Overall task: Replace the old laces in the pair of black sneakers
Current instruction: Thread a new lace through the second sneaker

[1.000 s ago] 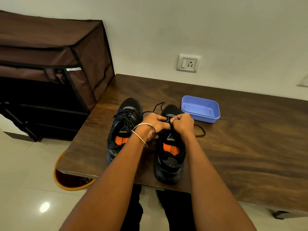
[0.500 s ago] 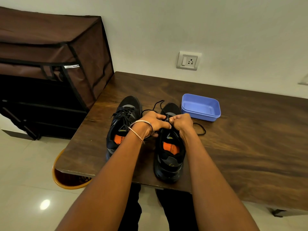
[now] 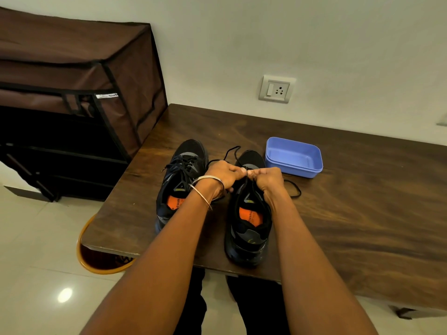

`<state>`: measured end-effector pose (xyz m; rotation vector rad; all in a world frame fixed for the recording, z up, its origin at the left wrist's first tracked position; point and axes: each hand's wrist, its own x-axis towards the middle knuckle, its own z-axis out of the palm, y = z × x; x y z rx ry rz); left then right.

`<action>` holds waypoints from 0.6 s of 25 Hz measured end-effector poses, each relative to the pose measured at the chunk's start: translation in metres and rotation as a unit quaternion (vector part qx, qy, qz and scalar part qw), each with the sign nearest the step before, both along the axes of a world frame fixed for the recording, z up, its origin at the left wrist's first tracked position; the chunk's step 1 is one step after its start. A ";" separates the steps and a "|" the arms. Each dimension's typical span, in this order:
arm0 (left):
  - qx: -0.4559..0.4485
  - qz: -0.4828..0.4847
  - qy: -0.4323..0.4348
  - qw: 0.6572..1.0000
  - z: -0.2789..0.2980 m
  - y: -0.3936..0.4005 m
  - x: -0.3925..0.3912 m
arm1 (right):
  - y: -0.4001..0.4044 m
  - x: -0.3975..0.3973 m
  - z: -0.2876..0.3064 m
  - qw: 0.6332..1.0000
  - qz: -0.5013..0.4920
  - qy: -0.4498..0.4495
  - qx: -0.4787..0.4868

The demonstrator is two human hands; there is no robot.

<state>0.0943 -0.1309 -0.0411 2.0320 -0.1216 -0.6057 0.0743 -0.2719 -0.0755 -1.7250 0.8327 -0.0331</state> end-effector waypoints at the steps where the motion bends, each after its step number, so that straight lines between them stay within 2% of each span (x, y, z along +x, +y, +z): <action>1: 0.018 0.032 -0.032 0.999 -0.004 -0.002 0.001 | 0.002 -0.002 0.005 1.000 -0.001 -0.007 0.016; 4: 0.085 0.078 -0.147 0.982 -0.015 -0.012 0.003 | 0.005 -0.012 0.026 0.999 0.016 -0.013 0.041; 7: 0.076 0.082 -0.156 0.981 -0.016 -0.018 0.005 | -0.005 -0.020 0.037 0.997 0.062 -0.007 0.052; 9: 0.074 0.085 -0.157 0.981 -0.016 -0.019 0.009 | -0.008 -0.024 0.036 0.996 0.084 0.010 -0.006; 10: 0.042 0.096 -0.157 0.982 -0.013 -0.018 0.011 | -0.008 -0.025 0.034 0.995 0.084 0.028 -0.052; 12: -0.116 0.158 -0.121 0.973 -0.001 -0.017 0.009 | -0.006 -0.026 0.034 0.985 0.079 0.064 -0.137; 13: -0.222 0.196 -0.088 0.951 0.011 -0.015 0.007 | -0.006 -0.026 0.034 0.979 0.081 0.078 -0.169; 15: -0.419 0.250 -0.047 0.871 0.039 -0.004 0.003 | -0.002 -0.026 0.040 0.965 0.084 0.107 -0.225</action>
